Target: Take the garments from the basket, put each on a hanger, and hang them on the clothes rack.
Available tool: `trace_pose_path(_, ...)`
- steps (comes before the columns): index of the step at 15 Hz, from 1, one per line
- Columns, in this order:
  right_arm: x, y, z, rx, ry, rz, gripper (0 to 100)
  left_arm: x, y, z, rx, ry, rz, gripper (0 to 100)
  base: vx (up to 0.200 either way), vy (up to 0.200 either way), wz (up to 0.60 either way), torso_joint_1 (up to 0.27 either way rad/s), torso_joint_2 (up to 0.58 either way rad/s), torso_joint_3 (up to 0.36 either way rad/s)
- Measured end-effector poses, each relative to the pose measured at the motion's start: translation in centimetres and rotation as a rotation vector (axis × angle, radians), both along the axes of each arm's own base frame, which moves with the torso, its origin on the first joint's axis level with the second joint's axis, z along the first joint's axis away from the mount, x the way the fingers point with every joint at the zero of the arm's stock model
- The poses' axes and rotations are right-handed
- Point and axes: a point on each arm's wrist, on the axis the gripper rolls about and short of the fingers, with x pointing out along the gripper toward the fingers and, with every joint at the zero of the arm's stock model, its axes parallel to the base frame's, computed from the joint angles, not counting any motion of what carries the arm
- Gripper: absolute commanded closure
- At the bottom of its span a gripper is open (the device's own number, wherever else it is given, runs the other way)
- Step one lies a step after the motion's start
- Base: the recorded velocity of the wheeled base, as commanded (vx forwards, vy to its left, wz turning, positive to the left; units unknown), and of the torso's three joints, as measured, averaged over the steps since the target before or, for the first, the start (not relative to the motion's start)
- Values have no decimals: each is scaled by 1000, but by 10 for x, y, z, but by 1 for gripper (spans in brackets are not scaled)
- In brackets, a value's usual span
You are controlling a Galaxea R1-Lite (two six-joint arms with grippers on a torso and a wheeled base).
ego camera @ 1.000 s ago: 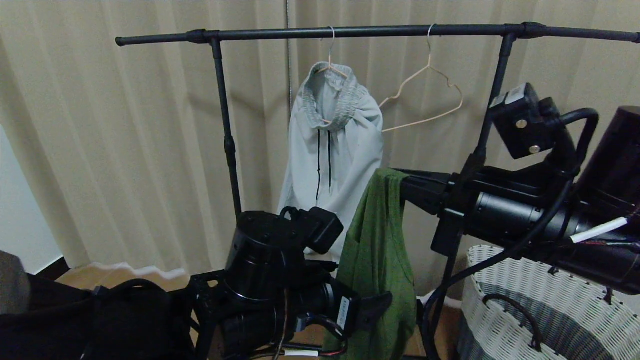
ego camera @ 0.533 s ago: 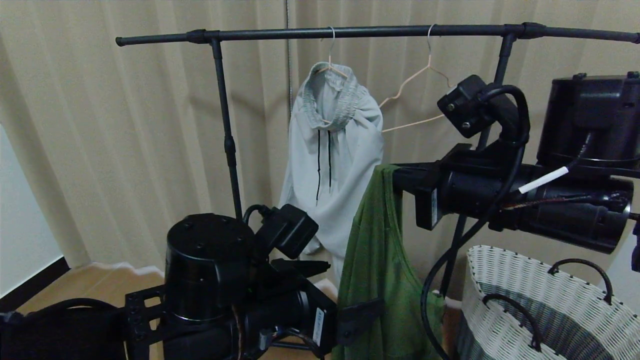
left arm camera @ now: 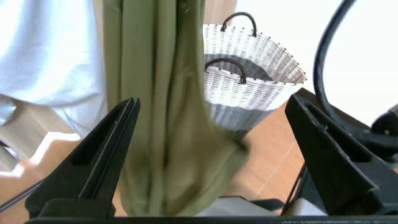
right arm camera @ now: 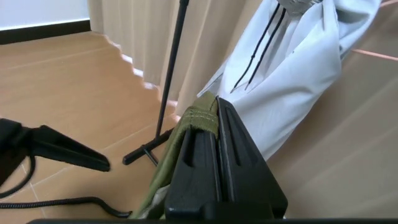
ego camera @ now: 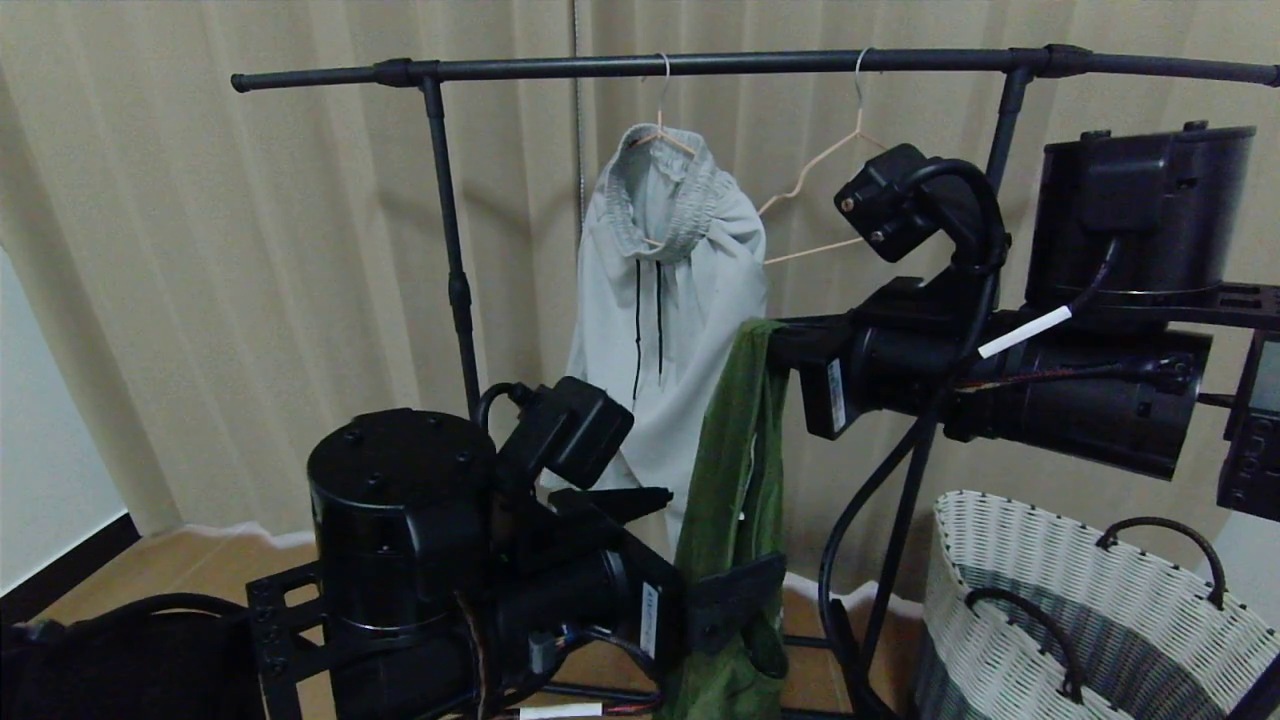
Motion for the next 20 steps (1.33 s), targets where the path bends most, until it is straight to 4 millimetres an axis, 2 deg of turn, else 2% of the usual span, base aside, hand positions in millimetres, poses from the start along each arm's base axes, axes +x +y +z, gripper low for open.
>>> trace_pose_path(5, -11, 10, 0, -1, -1, 39, 100, 28, -1, -10, 16, -13, 153, 0, 0, 0, 0, 0, 0, 0)
trace_pose_path(8, -12, 11, 1, 1, -3, 45, 100, 41, 1, -25, 66, 6, 237, 0, 0, 0, 0, 0, 0, 0)
trace_pose_path(10, -13, 10, 3, 6, -9, 45, 100, 41, 4, -36, 99, 30, 245, 0, 0, 0, 0, 0, 0, 0)
trace_pose_path(14, -15, 4, 7, 17, -19, 34, 100, 29, 17, -59, 190, 79, 240, 0, 0, 0, 0, 0, 0, 0)
trace_pose_path(20, -17, -1, 12, 29, -30, 26, 100, 19, 28, -70, 248, 103, 272, 0, 0, 0, 0, 0, 0, 0)
